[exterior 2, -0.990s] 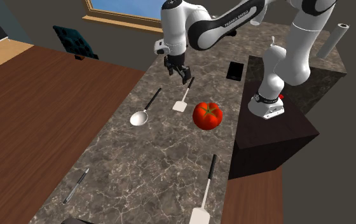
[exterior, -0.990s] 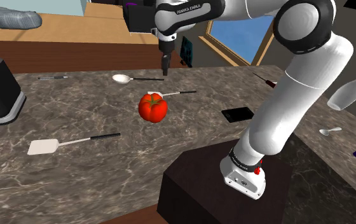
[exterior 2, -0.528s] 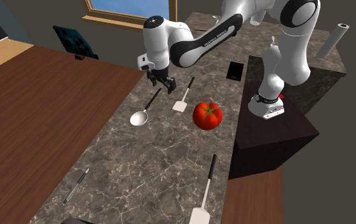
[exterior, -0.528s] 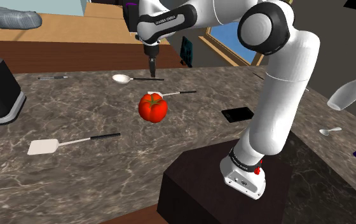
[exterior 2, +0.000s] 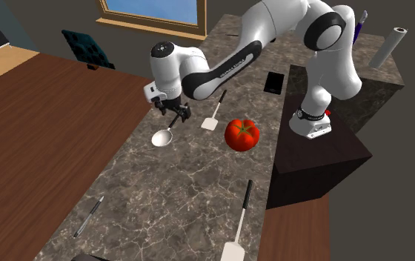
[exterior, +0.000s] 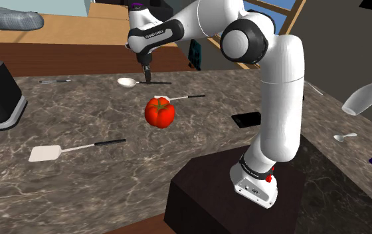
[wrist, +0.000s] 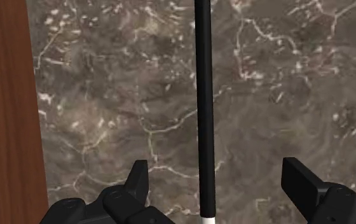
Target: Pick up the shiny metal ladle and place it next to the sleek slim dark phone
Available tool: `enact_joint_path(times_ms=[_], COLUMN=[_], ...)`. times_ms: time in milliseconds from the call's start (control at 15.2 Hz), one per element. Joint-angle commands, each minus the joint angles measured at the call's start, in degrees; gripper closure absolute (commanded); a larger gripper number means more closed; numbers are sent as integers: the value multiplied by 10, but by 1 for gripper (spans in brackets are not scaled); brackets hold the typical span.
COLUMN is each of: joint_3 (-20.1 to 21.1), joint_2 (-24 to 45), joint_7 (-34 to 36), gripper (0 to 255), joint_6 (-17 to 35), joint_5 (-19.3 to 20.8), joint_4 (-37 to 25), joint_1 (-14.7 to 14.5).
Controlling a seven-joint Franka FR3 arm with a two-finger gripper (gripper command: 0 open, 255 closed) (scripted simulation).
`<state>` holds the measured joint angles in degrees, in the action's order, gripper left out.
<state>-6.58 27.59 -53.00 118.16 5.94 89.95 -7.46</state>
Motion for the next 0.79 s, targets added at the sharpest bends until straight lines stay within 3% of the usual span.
enact_joint_path(times_ms=[0, 726], joint_3=[1, 0], joint_2=[10, 25], joint_7=[-3, -3], gripper=[0, 0], joint_6=[11, 38], joint_5=[1, 0], joint_4=[-1, 12], joint_1=[1, 4])
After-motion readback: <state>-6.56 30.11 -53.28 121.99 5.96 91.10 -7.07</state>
